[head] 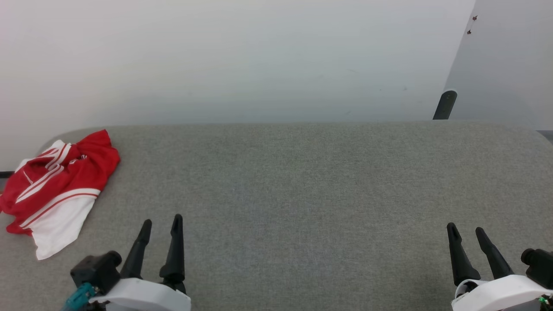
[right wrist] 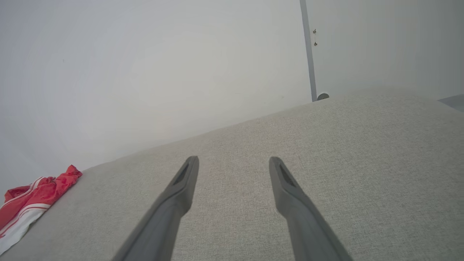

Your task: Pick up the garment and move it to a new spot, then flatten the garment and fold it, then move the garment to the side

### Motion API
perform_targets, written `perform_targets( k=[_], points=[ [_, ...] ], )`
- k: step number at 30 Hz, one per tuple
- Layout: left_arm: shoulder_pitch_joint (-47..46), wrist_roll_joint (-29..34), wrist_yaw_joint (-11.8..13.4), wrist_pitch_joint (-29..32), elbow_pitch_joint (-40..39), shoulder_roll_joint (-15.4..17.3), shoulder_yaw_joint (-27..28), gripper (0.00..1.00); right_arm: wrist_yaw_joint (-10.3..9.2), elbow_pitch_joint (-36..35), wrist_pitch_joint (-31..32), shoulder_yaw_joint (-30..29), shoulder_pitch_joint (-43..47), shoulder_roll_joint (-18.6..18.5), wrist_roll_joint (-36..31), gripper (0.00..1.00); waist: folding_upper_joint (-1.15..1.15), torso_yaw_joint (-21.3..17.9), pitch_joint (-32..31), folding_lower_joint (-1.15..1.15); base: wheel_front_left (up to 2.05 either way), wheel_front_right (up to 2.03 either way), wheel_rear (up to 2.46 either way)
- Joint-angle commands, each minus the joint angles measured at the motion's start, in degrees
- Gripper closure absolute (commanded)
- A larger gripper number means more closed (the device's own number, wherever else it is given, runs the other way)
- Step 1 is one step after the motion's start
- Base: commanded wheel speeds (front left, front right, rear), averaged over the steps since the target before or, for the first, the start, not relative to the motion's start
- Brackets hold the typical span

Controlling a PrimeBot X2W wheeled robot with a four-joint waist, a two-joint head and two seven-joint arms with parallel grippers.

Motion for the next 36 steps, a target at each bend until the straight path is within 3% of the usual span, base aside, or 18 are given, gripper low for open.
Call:
perform_targets(
  k=[1,23,36],
  points=[
    [0.05,1.79,-0.45,-0.6,-0.87,0.05,0.05,0.0,0.04,-0.9,-0.28,-0.14,0.32,-0.27,-1.73,0.0,0.0,-0.01,-0.08,0.0,0.0,0.0,0.0],
    [1.95,16.14,-1.32,-3.54,-3.41,-0.44,-0.41,0.0,0.05,-3.39,-1.5,0.03,1.51,0.07,-13.6,0.0,0.0,-0.43,-1.37,0.0,0.0,0.0,0.0],
    [2.52,20.38,-2.49,-4.96,-2.99,-0.88,0.51,0.0,0.05,-4.77,-2.19,0.45,2.38,-0.07,-19.37,0.0,0.0,0.02,-2.15,0.0,0.0,0.0,0.0]
  ],
)
